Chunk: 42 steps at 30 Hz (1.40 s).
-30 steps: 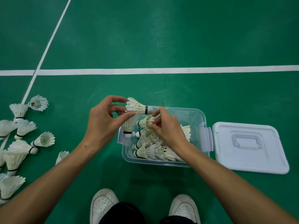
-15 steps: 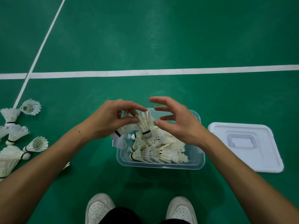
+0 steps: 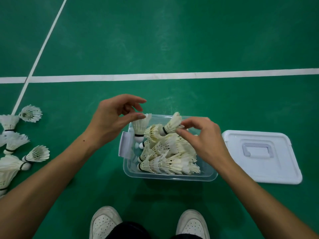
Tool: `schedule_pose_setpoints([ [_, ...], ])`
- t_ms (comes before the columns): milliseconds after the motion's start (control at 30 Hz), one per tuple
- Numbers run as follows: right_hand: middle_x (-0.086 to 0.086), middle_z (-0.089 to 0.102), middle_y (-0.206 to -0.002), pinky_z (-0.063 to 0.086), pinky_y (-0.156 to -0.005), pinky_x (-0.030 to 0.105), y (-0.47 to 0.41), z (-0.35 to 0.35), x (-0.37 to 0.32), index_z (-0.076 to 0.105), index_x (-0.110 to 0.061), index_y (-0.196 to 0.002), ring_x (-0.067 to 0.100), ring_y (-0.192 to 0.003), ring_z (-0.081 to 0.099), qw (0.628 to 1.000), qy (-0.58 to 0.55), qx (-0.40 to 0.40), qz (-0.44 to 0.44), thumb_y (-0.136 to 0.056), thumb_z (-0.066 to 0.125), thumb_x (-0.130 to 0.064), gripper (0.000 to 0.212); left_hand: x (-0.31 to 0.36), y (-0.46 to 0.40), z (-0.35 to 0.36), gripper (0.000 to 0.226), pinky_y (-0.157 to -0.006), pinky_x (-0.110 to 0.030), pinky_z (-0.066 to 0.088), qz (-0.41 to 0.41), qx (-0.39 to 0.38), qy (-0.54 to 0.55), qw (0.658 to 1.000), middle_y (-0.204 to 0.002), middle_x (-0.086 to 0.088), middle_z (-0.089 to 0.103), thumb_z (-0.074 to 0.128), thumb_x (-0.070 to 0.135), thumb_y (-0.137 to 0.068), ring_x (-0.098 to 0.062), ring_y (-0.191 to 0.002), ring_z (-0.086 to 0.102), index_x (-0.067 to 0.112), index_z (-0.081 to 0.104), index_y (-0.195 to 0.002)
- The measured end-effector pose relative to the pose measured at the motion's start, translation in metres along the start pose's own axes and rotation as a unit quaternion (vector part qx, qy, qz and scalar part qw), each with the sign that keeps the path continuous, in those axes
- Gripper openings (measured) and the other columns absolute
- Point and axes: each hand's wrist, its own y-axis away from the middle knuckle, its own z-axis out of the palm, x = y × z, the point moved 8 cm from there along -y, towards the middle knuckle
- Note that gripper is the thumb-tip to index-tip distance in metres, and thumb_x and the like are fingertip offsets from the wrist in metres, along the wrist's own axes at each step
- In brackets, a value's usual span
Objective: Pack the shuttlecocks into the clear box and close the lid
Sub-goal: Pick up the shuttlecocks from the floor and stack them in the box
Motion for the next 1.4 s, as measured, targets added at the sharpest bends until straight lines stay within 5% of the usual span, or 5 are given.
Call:
schedule_pose_setpoints([
  [500, -0.014, 0.078, -0.080, 0.061, -0.060, 0.030, 0.003, 0.048, 0.002, 0.079, -0.029, -0.104, 0.006, -0.066, 0.069, 0.985, 0.173, 0.025, 0.007, -0.096, 0.074, -0.042, 0.016, 0.014, 0.019, 0.010, 0.014, -0.075, -0.027, 0.058, 0.075, 0.004, -0.120, 0.990, -0.090, 0.007, 0.076, 0.085, 0.016, -0.086, -0.014, -0.079, 0.071, 0.013, 0.082, -0.099],
  [833, -0.005, 0.079, -0.105, 0.061, -0.091, 0.031, -0.006, 0.064, 0.012, 0.077, -0.020, -0.114, 0.008, -0.093, 0.072, 0.986, 0.082, -0.137, 0.052, -0.091, 0.078, -0.045, 0.034, 0.032, 0.017, 0.030, 0.036, -0.080, -0.030, 0.059, 0.113, -0.047, -0.148, 0.981, -0.088, 0.009, 0.075, 0.085, 0.016, -0.085, -0.010, -0.078, 0.070, 0.012, 0.070, -0.118],
  [1100, -0.013, 0.068, -0.123, 0.059, -0.094, 0.034, 0.004, 0.011, -0.006, 0.068, -0.028, -0.131, 0.003, -0.106, 0.065, 0.998, 0.037, -0.049, -0.029, -0.081, 0.088, -0.042, 0.055, 0.037, -0.004, 0.059, 0.047, -0.080, -0.024, 0.057, 0.111, -0.127, -0.146, 0.975, -0.088, 0.012, 0.074, 0.087, 0.014, -0.084, -0.006, -0.080, 0.069, 0.015, 0.064, -0.126],
  [1233, -0.015, 0.066, -0.125, 0.054, -0.099, 0.041, 0.001, 0.024, -0.014, 0.067, -0.031, -0.125, 0.007, -0.116, 0.061, 0.990, 0.043, -0.091, -0.096, -0.084, 0.085, -0.041, 0.045, 0.034, -0.003, 0.069, 0.050, -0.080, -0.028, 0.058, 0.087, -0.149, -0.118, 0.978, -0.088, 0.014, 0.074, 0.086, 0.018, -0.085, -0.007, -0.082, 0.071, 0.019, 0.062, -0.129],
  [1400, -0.018, 0.072, -0.097, 0.052, -0.088, 0.040, 0.001, 0.028, -0.020, 0.075, -0.029, -0.099, 0.013, -0.103, 0.059, 0.986, 0.059, -0.081, -0.131, -0.086, 0.084, -0.040, 0.019, 0.040, -0.002, 0.066, 0.035, -0.082, -0.031, 0.059, 0.073, -0.112, -0.039, 0.990, -0.093, 0.010, 0.076, 0.086, 0.018, -0.085, -0.012, -0.085, 0.073, 0.013, 0.071, -0.116],
])
